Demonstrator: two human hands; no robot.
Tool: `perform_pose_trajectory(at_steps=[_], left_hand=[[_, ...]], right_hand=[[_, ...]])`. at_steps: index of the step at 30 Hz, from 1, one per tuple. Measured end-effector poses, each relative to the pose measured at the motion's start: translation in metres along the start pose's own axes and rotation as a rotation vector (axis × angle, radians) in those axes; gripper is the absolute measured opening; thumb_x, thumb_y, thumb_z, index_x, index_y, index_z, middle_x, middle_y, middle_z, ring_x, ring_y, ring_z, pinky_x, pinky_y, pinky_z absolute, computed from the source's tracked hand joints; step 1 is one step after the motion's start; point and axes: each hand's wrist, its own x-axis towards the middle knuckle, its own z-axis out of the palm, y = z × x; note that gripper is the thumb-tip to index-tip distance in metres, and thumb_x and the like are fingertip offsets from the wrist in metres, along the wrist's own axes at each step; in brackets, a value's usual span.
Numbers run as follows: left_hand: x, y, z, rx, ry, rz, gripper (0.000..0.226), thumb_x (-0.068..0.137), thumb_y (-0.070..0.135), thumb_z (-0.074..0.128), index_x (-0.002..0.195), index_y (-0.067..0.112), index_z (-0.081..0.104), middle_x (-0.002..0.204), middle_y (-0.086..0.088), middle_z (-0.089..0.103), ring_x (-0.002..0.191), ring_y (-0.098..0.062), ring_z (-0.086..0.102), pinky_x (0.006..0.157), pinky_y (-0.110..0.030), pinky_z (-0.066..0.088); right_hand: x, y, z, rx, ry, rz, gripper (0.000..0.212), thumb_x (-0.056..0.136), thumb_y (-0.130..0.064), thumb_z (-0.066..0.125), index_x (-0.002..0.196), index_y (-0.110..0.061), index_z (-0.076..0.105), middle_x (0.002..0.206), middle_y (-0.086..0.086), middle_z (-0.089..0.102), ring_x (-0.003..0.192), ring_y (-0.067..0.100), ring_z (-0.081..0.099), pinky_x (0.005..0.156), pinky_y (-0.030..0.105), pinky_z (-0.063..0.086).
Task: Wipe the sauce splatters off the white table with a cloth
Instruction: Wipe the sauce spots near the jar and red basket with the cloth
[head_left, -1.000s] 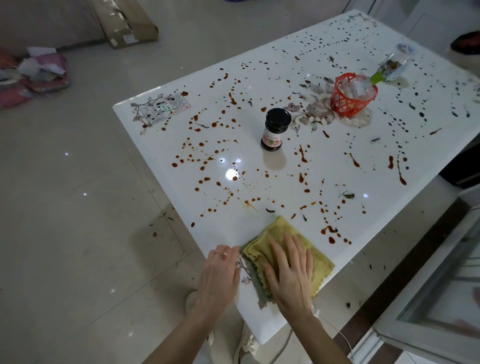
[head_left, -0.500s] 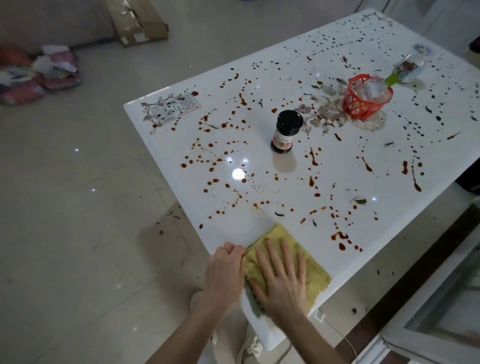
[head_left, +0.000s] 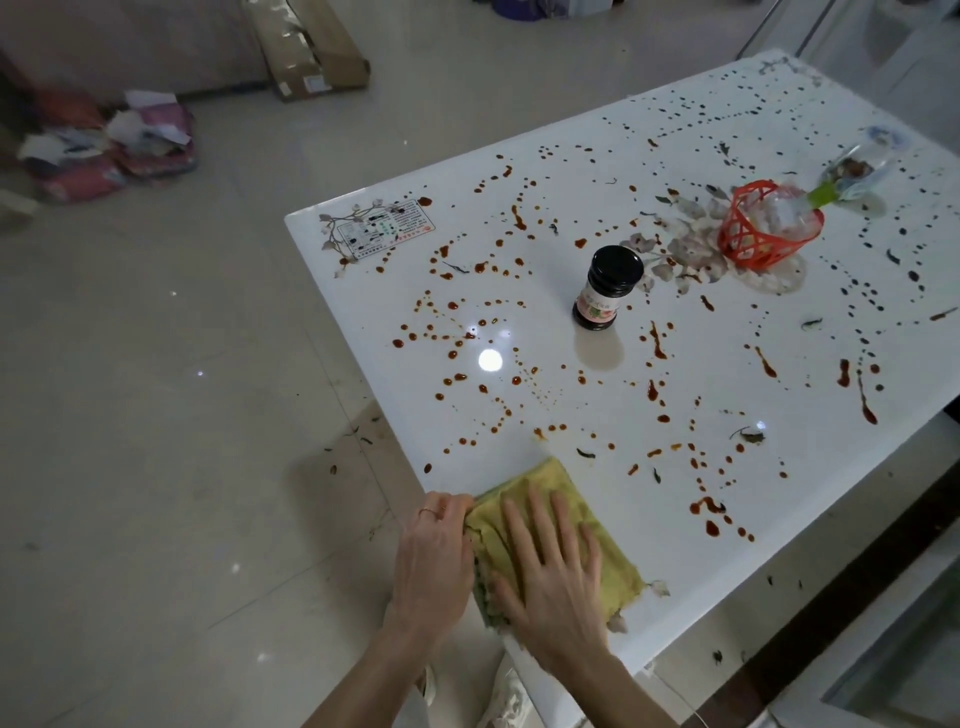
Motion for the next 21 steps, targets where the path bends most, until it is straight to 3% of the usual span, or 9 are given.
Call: perform_pose_trajectory(at_steps=[3, 6, 10, 14, 18, 21], left_hand=[[0.002, -0.003, -0.001, -0.016, -0.003, 0.006, 0.026, 0.084, 0.008, 0.043, 0.105, 0.02, 0.054, 0.098, 0.002, 0.052, 0.08, -0.013, 0.05, 0.068, -0.035, 0.051], [0.003, -0.007, -0.004, 0.005, -0.003, -0.018, 0.028, 0.084, 0.003, 0.051, 0.107, 0.019, 0.054, 0.101, 0.0, 0.054, 0.084, -0.016, 0.053, 0.073, -0.036, 0.052], [0.011, -0.013, -0.008, 0.023, 0.01, -0.057, 0.038, 0.085, 0.005, 0.057, 0.121, 0.014, 0.055, 0.124, -0.005, 0.054, 0.107, -0.022, 0.052, 0.091, -0.036, 0.049], [0.018, -0.014, -0.009, 0.029, -0.001, -0.067, 0.036, 0.087, 0.007, 0.056, 0.122, 0.012, 0.056, 0.13, -0.007, 0.052, 0.115, -0.022, 0.05, 0.095, -0.036, 0.048], [0.02, -0.026, -0.013, 0.023, 0.023, -0.072, 0.046, 0.086, 0.011, 0.052, 0.132, 0.009, 0.047, 0.136, -0.006, 0.047, 0.12, -0.023, 0.049, 0.097, -0.039, 0.047], [0.036, -0.035, -0.019, 0.039, 0.031, -0.036, 0.052, 0.089, 0.012, 0.049, 0.139, 0.008, 0.037, 0.145, -0.009, 0.037, 0.133, -0.024, 0.036, 0.106, -0.043, 0.039]], right_hand=[[0.011, 0.02, -0.004, -0.075, 0.015, -0.221, 0.061, 0.095, -0.06, 0.039, 0.152, -0.037, 0.037, 0.161, 0.001, 0.03, 0.146, 0.032, 0.03, 0.101, 0.064, 0.038], [0.033, 0.012, 0.001, -0.135, -0.015, -0.363, 0.064, 0.092, -0.06, 0.046, 0.152, -0.04, 0.036, 0.16, -0.001, 0.034, 0.147, 0.037, 0.027, 0.103, 0.07, 0.032], [0.061, -0.011, 0.0, -0.109, -0.035, -0.271, 0.058, 0.094, -0.06, 0.043, 0.149, -0.04, 0.039, 0.158, 0.0, 0.037, 0.147, 0.039, 0.026, 0.107, 0.074, 0.023], [0.053, -0.028, 0.002, -0.067, -0.006, -0.216, 0.05, 0.097, -0.052, 0.042, 0.144, -0.038, 0.045, 0.154, -0.001, 0.042, 0.146, 0.042, 0.028, 0.107, 0.073, 0.022], [0.07, -0.044, 0.003, -0.073, 0.005, -0.254, 0.05, 0.097, -0.052, 0.041, 0.146, -0.04, 0.04, 0.158, -0.001, 0.035, 0.145, 0.046, 0.026, 0.106, 0.078, 0.021], [0.103, -0.054, 0.005, -0.052, -0.018, -0.189, 0.051, 0.1, -0.055, 0.032, 0.149, -0.043, 0.036, 0.16, -0.001, 0.033, 0.148, 0.044, 0.019, 0.107, 0.078, 0.018]])
